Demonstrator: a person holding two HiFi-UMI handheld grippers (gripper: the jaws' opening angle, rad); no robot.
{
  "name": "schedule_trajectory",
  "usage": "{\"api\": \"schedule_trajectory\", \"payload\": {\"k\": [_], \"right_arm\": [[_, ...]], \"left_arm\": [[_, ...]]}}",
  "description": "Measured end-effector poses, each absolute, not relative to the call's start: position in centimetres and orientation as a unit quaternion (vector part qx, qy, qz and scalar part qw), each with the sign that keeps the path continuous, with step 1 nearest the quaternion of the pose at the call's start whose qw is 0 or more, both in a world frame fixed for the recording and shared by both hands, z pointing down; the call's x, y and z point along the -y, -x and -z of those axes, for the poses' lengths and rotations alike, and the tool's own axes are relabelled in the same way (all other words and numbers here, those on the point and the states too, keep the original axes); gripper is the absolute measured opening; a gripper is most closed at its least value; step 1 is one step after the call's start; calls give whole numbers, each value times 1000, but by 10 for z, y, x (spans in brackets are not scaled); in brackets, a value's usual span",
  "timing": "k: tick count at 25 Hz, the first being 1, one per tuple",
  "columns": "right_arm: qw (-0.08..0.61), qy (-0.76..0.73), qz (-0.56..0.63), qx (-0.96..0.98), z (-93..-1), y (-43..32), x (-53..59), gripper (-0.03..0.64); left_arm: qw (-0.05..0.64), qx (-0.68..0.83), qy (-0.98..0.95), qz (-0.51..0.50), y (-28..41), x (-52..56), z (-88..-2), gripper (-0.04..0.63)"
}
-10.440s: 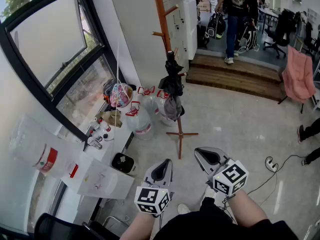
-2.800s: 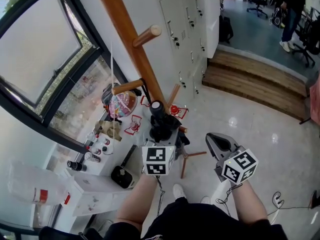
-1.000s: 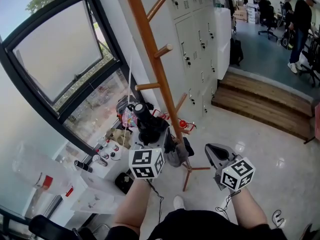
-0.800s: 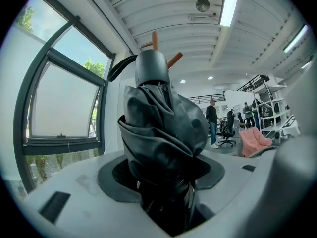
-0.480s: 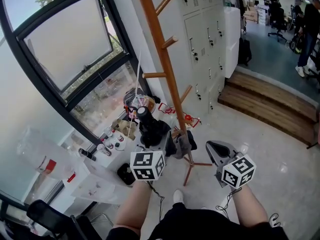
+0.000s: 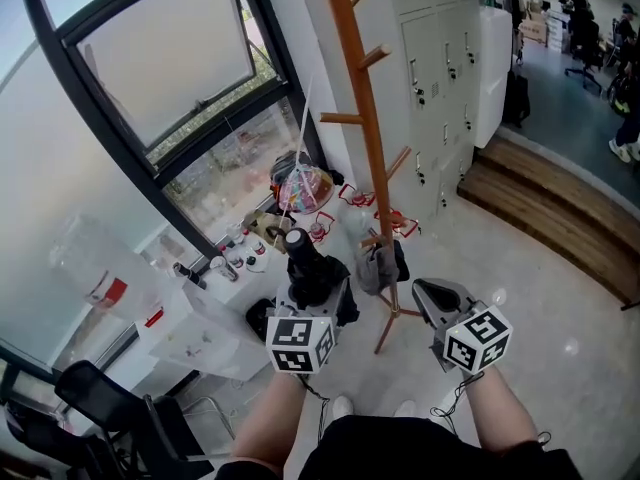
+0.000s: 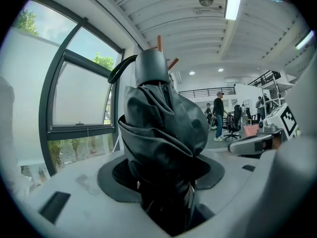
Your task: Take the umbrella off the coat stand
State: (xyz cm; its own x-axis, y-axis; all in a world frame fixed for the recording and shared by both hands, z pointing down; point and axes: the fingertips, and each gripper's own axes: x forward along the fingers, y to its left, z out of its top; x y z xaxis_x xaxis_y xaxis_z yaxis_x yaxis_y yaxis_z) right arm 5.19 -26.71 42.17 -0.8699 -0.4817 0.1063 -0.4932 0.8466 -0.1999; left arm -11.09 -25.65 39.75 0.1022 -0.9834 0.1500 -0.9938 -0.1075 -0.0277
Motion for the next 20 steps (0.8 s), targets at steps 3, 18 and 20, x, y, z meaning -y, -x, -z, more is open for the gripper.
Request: {"api": "schedule_trajectory", "payload": {"k": [3, 18, 20], "right_arm": [[31, -240, -112, 964, -425, -33, 256, 54], [43, -228, -114, 966, -430, 69, 160, 54], [45, -238, -115, 964, -434, 72, 143, 54]], "left_arm": [[48, 671, -737, -68, 122, 237, -407, 255], [83, 654, -747, -83, 195, 126, -443, 255], [85, 645, -754, -84, 197, 110, -448, 255]]}}
